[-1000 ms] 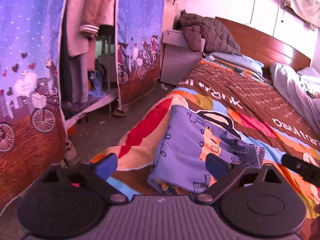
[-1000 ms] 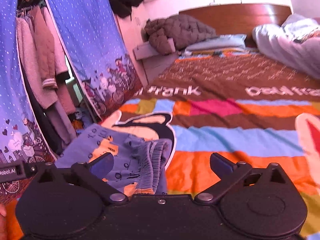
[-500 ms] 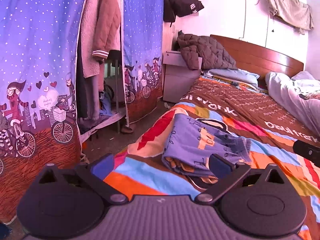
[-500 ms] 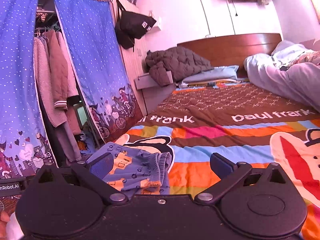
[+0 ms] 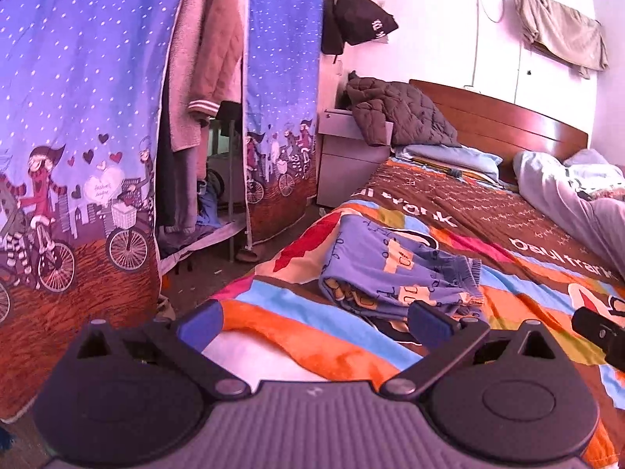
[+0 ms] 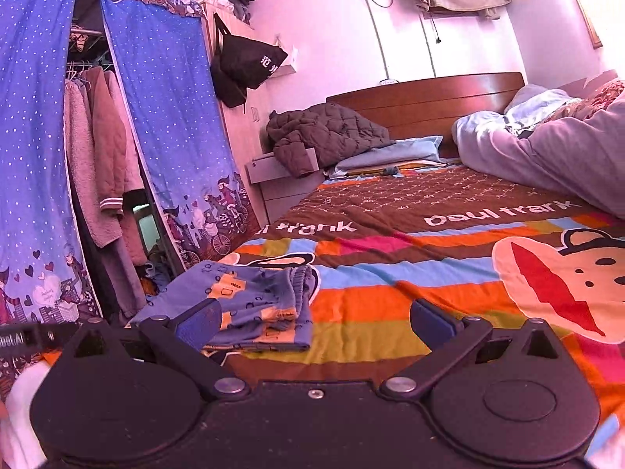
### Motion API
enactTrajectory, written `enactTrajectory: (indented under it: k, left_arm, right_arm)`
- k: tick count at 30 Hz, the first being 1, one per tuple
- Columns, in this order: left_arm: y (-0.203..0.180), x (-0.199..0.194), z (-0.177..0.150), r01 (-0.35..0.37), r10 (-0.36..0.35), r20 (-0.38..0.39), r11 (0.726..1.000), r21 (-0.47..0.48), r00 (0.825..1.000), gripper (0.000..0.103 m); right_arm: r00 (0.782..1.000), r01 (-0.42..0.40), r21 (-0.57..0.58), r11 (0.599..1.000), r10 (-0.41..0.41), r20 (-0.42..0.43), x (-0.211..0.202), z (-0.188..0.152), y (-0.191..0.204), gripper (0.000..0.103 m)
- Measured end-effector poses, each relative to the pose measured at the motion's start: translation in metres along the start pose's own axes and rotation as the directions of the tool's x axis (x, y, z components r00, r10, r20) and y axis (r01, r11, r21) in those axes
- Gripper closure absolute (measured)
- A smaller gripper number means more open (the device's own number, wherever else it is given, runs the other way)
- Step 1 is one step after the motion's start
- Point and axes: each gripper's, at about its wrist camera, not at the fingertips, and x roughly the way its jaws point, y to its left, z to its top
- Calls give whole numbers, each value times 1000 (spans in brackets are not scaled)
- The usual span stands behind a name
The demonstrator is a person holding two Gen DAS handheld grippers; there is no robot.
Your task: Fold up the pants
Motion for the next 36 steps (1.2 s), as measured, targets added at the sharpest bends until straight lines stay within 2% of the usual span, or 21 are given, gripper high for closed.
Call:
enactTrajectory:
  k: [4, 9, 12, 17, 23, 36]
  left_arm:
    - [-1, 5, -5, 11, -11, -40, 1000, -4, 999, 0]
    - [-15, 6, -9, -3, 5, -41, 997, 71, 999, 0]
    - [-19, 10, -10, -11, 15, -45, 996, 84, 999, 0]
    - [-19, 13, -10, -15, 18, -40, 997, 74, 999, 0]
    - [-24, 13, -12, -30, 33, -30, 994, 106, 999, 0]
    - [-34, 12, -15, -14, 15, -5, 986, 165, 1000, 0]
  right_arm:
    - [1000, 0, -5, 1000, 0, 11, -1, -5, 2, 1]
    - [1000, -10, -16, 1000, 10, -15, 2, -13, 2, 1]
    - [999, -6, 1, 1000, 6, -33, 1, -23, -4, 1]
    - [998, 2, 2, 1000, -1, -69, 0, -35, -12, 1]
    - [997, 2, 21, 1000, -1, -80, 3, -37, -18, 1]
    - [998, -5, -10, 1000, 4, -65, 2, -42, -16, 1]
